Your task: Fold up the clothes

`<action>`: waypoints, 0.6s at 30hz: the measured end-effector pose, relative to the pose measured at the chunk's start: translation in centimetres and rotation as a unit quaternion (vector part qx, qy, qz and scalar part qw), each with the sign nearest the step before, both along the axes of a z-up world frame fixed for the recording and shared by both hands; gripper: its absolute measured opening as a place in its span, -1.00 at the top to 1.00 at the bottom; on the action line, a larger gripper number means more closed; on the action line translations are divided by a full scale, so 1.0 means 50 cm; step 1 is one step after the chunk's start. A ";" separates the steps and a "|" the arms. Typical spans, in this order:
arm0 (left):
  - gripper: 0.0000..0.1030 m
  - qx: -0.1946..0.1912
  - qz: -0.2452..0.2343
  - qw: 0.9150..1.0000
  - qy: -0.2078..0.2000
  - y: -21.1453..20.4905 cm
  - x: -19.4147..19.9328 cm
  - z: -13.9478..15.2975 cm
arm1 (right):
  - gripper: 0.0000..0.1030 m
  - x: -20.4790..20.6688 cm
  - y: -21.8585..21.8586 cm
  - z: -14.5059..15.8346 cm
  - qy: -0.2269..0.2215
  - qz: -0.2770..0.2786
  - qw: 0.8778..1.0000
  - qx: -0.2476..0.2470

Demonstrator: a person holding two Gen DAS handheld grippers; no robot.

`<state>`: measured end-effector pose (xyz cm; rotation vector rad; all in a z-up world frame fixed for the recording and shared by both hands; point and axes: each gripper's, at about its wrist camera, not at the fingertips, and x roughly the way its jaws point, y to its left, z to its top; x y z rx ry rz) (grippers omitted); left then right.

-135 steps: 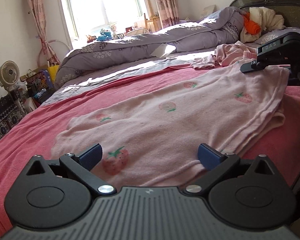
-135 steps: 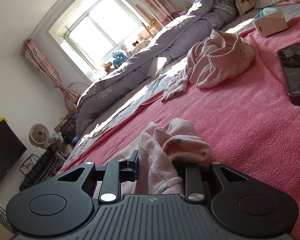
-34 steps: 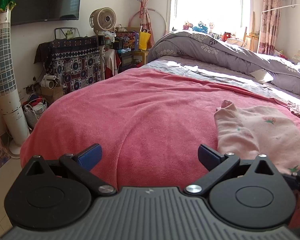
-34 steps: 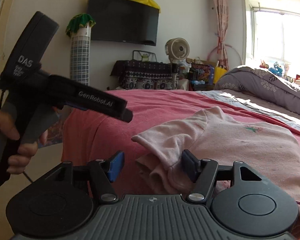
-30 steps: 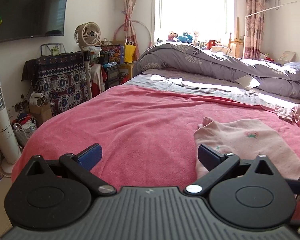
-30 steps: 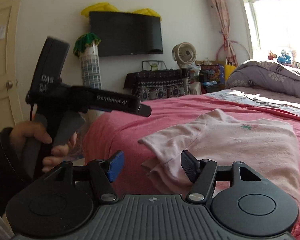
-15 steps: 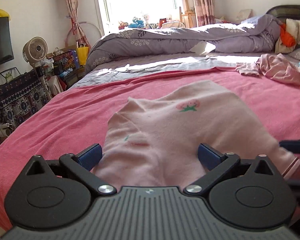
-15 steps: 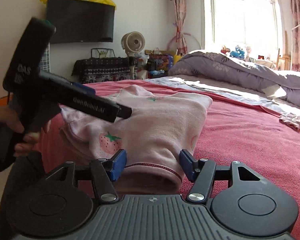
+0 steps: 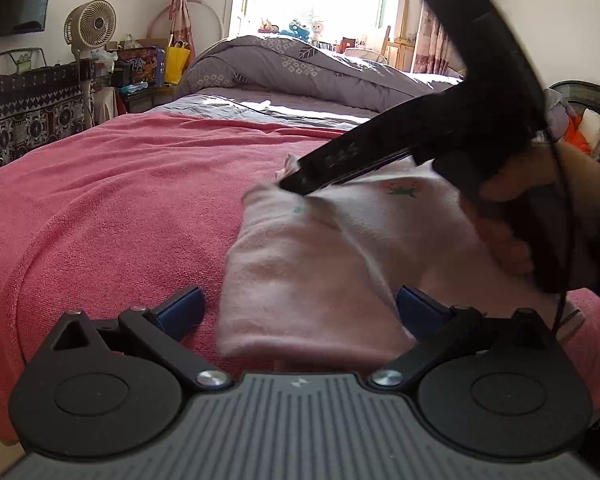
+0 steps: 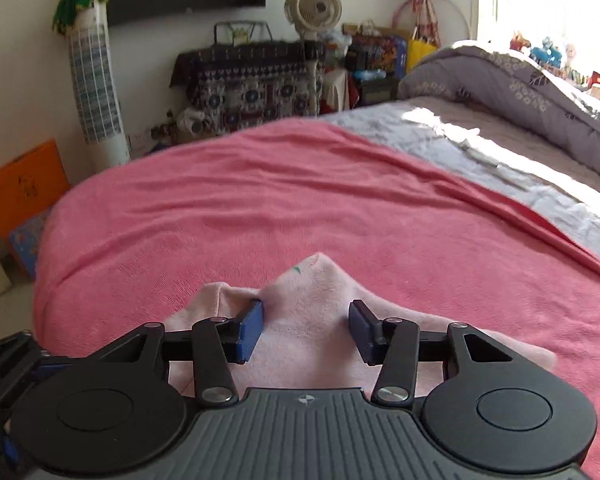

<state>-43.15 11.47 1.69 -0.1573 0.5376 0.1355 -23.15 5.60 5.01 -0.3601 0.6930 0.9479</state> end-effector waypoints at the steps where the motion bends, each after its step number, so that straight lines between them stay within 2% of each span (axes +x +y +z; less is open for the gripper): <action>1: -1.00 0.003 0.001 1.000 0.000 -0.001 0.000 -0.001 | -0.01 0.007 0.023 -0.018 -0.003 -0.004 1.000 0.000; 4: -1.00 0.010 -0.001 1.000 -0.005 -0.004 -0.002 -0.004 | -0.10 0.008 0.063 -0.031 -0.029 0.004 0.999 -0.020; 6: -1.00 0.008 -0.005 1.000 -0.005 -0.003 -0.004 -0.001 | -0.14 0.015 0.053 -0.027 -0.016 0.005 1.000 -0.007; 8: -1.00 0.010 -0.011 1.000 0.002 0.004 -0.014 0.006 | -0.19 0.028 0.008 -0.003 0.013 -0.003 0.999 0.038; 9: -1.00 0.013 -0.011 1.000 0.005 0.010 -0.022 0.010 | -0.28 0.032 -0.020 0.011 0.024 -0.008 0.998 0.062; 10: -1.00 0.013 -0.009 1.000 0.006 0.018 -0.032 0.014 | -0.33 0.028 -0.057 0.028 0.022 -0.012 0.996 0.087; 12: -1.00 0.010 -0.001 1.000 0.010 0.038 -0.052 0.020 | -0.60 0.005 -0.141 0.062 0.002 -0.022 0.990 0.136; 13: -1.00 0.009 0.003 1.000 0.013 0.048 -0.060 0.024 | -0.66 -0.017 -0.176 0.069 -0.012 -0.023 0.988 0.150; 16: -1.00 0.013 0.017 1.000 0.019 0.075 -0.072 0.050 | -0.73 -0.088 -0.274 0.050 -0.058 -0.009 0.989 0.136; 18: -1.00 0.039 0.041 0.998 0.011 0.082 -0.068 0.084 | -0.76 -0.141 -0.315 0.001 -0.082 -0.010 0.993 0.084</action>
